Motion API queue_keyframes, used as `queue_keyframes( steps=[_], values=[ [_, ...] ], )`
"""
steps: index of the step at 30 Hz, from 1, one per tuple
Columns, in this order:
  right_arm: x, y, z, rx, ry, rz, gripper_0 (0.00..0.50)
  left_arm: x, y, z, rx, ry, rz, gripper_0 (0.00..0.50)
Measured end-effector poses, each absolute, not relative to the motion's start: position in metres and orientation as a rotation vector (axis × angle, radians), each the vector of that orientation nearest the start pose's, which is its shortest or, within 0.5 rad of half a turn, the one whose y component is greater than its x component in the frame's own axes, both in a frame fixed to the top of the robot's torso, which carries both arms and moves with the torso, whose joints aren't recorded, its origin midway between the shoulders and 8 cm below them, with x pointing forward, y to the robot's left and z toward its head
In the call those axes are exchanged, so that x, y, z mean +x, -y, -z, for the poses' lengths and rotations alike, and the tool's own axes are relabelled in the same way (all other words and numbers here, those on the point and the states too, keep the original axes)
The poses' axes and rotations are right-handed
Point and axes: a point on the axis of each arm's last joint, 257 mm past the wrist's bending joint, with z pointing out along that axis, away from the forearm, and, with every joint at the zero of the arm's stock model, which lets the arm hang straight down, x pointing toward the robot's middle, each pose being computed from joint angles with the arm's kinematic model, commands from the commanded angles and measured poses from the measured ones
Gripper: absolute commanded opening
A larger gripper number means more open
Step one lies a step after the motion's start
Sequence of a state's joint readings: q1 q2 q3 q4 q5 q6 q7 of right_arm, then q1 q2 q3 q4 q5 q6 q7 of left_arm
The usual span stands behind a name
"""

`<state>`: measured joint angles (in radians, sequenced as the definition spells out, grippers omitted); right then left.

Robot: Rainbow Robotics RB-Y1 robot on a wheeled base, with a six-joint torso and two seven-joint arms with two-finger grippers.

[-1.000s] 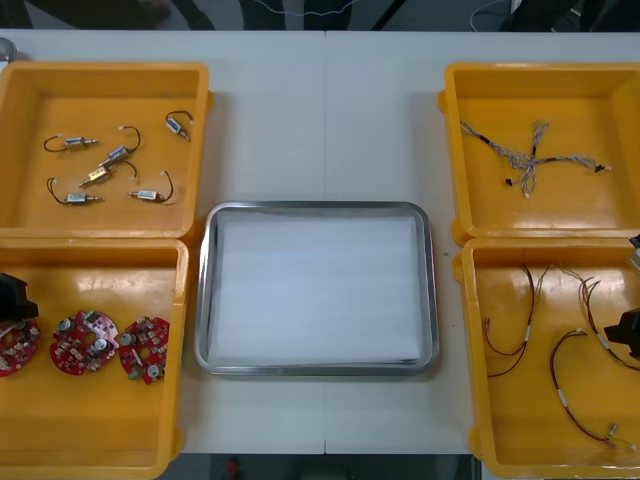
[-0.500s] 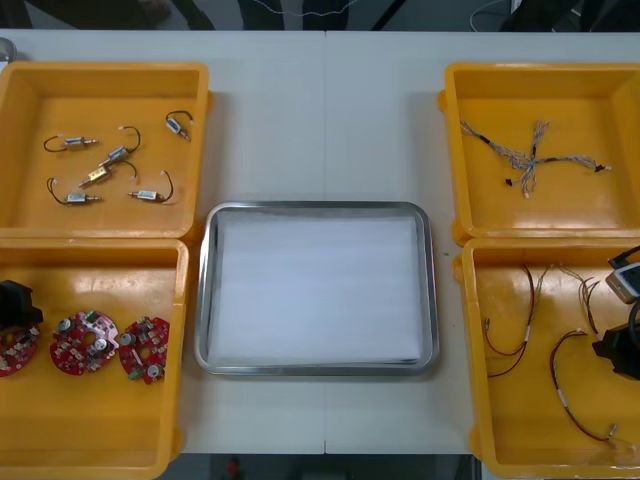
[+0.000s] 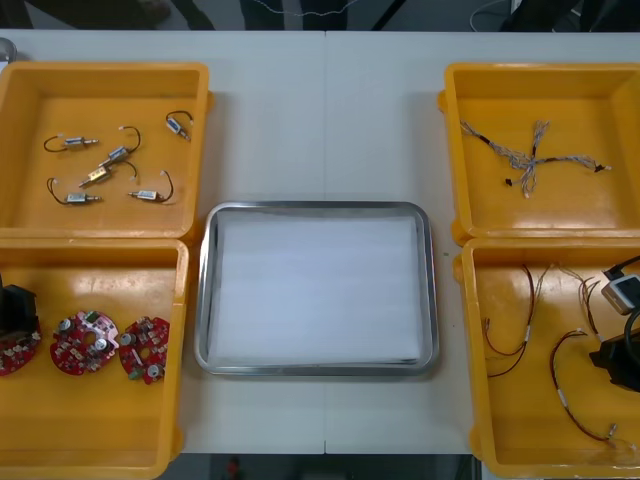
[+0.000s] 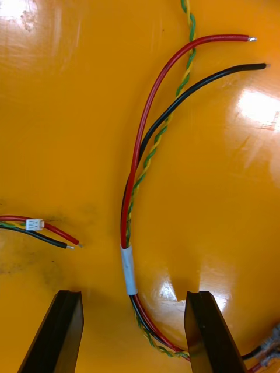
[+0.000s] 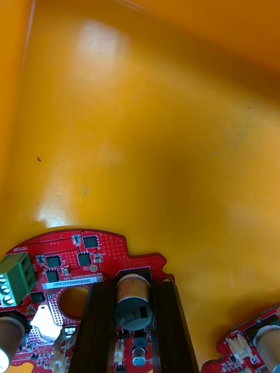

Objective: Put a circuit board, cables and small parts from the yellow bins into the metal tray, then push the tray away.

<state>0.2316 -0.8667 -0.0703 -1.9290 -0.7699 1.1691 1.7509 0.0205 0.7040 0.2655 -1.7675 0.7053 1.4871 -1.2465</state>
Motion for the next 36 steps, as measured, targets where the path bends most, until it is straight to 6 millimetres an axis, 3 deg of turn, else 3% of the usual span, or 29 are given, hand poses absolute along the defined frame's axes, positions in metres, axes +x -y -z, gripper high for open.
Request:
queue_keyframes(
  steps=[8, 21, 27, 33, 34, 35, 36],
  values=[
    [0.35, 0.422, 0.331, -0.464, -2.635, 0.142, 0.5, 0.363, -0.453, 0.302, -0.539, -2.725, 0.034, 0.0],
    [0.348, 0.425, 0.339, -0.435, -2.647, 0.128, 0.5, 0.331, -0.429, 0.226, -0.369, -2.765, -0.082, 0.001],
    [0.348, 0.425, 0.339, -0.438, -2.647, 0.127, 0.5, 0.356, -0.398, 0.183, -0.195, -2.66, -0.106, 0.0],
    [0.35, 0.422, 0.338, -0.443, -2.643, 0.125, 0.5, 0.372, -0.338, 0.164, 0.062, -2.61, -0.103, 0.0],
    [0.351, 0.422, 0.338, -0.444, -2.642, 0.125, 0.389, 0.373, -0.325, 0.163, 0.089, -2.61, -0.085, 0.0],
    [0.351, 0.422, 0.338, -0.444, -2.641, 0.125, 0.165, 0.373, -0.314, 0.163, 0.1, -2.612, -0.065, 0.002],
    [0.351, 0.422, 0.338, -0.445, -2.641, 0.124, 0.016, 0.374, -0.301, 0.163, 0.094, -2.613, -0.036, 0.0]
  ],
)
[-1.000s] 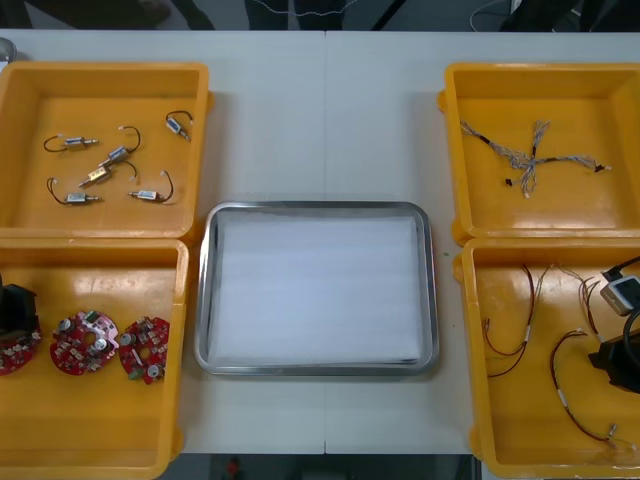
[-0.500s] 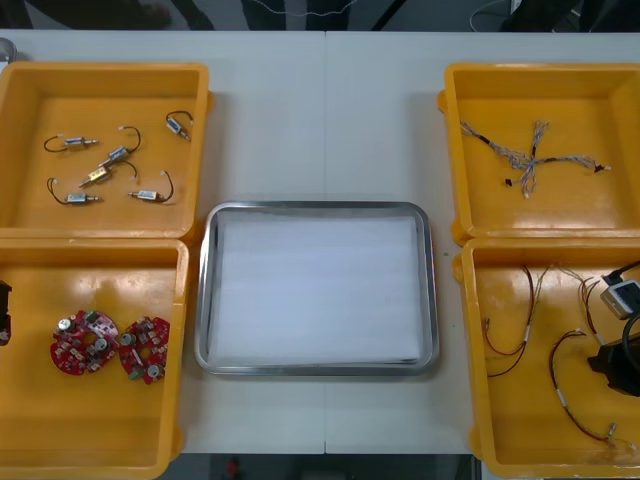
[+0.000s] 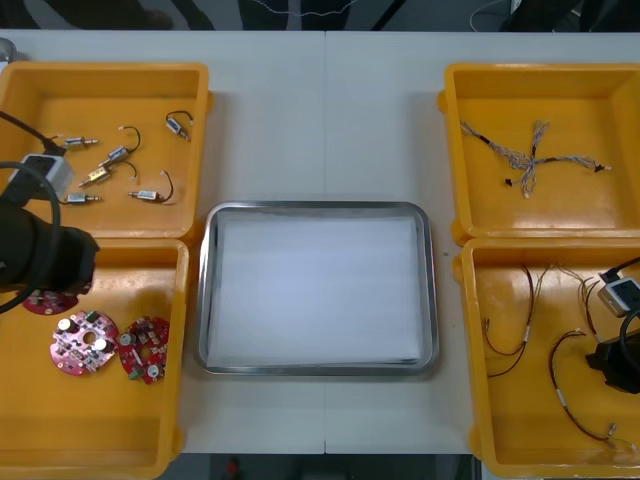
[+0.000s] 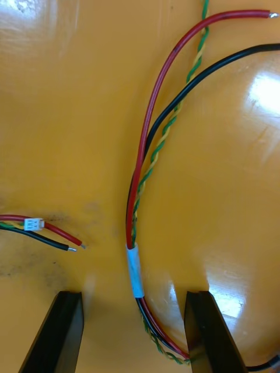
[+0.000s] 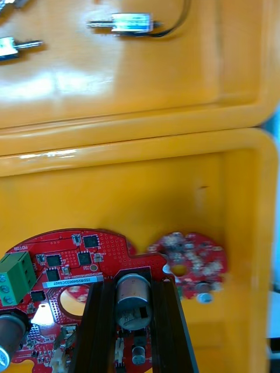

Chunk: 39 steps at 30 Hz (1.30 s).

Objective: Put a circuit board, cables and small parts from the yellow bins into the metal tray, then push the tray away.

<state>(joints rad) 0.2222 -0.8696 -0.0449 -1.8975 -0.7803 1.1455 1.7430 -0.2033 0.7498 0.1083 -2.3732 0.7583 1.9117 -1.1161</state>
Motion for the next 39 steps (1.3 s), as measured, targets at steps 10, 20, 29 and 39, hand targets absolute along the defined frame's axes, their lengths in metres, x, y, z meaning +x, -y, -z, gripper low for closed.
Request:
queue_keyframes(
  steps=[10, 20, 29, 39],
  values=[
    [0.353, 0.421, 0.336, -0.447, -2.638, 0.124, 0.0, 0.374, -0.203, 0.159, 0.032, -2.638, 0.137, 0.003],
    [0.339, 0.441, 0.297, -0.397, -2.707, 0.168, 0.0, 0.373, -0.139, 0.183, 0.23, -2.663, 0.122, 0.001],
    [0.335, 0.448, 0.233, -0.344, -2.705, 0.137, 0.0, 0.375, -0.114, 0.228, 0.266, -2.747, 0.019, 0.002],
    [0.337, 0.429, 0.182, -0.455, -2.657, 0.195, 0.0, 0.38, -0.119, 0.271, 0.264, -2.779, -0.092, 0.002]
  ],
)
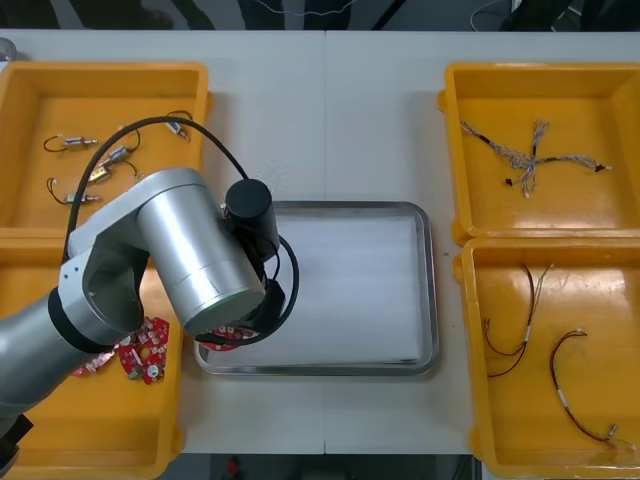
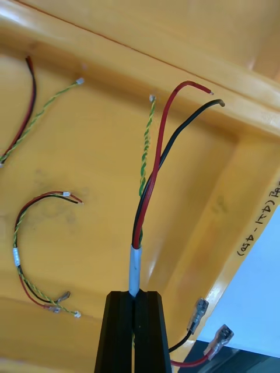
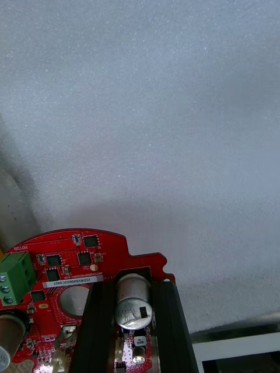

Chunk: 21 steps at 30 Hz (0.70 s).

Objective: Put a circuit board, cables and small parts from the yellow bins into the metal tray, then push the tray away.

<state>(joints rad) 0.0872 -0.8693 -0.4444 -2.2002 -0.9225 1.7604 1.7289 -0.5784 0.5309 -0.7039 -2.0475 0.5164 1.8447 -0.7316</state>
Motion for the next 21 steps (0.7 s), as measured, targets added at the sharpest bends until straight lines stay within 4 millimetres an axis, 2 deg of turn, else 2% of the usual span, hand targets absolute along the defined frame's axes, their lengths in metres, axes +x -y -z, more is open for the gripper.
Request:
queue_keyframes(
  steps=[5, 11, 15, 17, 18, 19, 20, 21],
  values=[
    [0.336, 0.415, 0.167, -0.527, -2.638, 0.217, 0.0, 0.387, -0.113, 0.282, 0.261, -2.772, -0.079, 0.002],
    [0.332, 0.394, 0.15, -0.631, -2.612, 0.223, 0.0, 0.391, -0.106, 0.287, 0.257, -2.765, -0.053, 0.002],
    [0.334, 0.379, 0.137, -0.636, -2.583, 0.204, 0.0, 0.392, -0.102, 0.29, 0.27, -2.757, -0.038, 0.013],
    [0.337, 0.371, 0.131, -0.663, -2.557, 0.206, 0.0, 0.393, -0.098, 0.291, 0.277, -2.749, -0.025, 0.141],
    [0.338, 0.367, 0.129, -0.68, -2.545, 0.208, 0.0, 0.394, -0.097, 0.291, 0.279, -2.744, -0.019, 0.279],
    [0.338, 0.363, 0.128, -0.697, -2.534, 0.212, 0.0, 0.395, -0.096, 0.29, 0.279, -2.74, -0.016, 0.377],
    [0.338, 0.358, 0.127, -0.717, -2.525, 0.214, 0.0, 0.396, -0.096, 0.29, 0.278, -2.737, -0.016, 0.424],
    [0.338, 0.354, 0.127, -0.738, -2.517, 0.216, 0.0, 0.396, -0.096, 0.29, 0.277, -2.735, -0.016, 0.5]
  ],
)
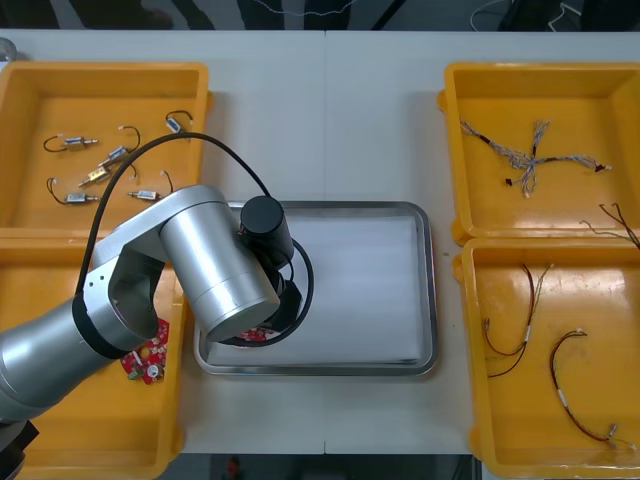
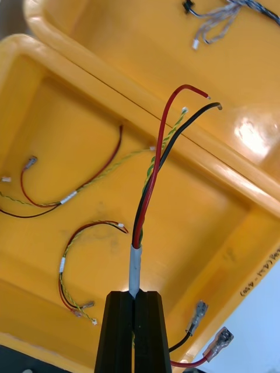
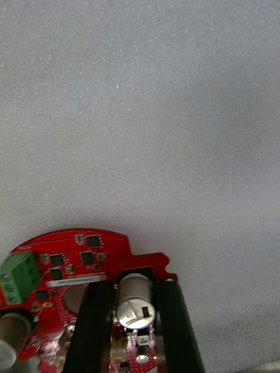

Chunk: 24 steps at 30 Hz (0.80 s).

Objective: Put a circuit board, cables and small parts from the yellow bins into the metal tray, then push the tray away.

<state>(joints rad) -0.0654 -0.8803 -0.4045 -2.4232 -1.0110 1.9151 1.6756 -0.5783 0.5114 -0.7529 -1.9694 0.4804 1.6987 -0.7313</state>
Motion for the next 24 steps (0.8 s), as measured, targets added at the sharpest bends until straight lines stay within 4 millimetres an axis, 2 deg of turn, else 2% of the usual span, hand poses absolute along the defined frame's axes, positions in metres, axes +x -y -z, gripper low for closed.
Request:
queue_keyframes(
  steps=[13, 24],
  values=[
    [0.33, 0.306, 0.129, -0.943, -2.441, 0.199, 0.0, 0.397, -0.097, 0.284, 0.272, -2.723, -0.018, 0.5],
    [0.327, 0.299, 0.129, -0.96, -2.447, 0.176, 0.0, 0.401, -0.113, 0.213, 0.153, -2.685, 0.066, 0.5]
  ],
)
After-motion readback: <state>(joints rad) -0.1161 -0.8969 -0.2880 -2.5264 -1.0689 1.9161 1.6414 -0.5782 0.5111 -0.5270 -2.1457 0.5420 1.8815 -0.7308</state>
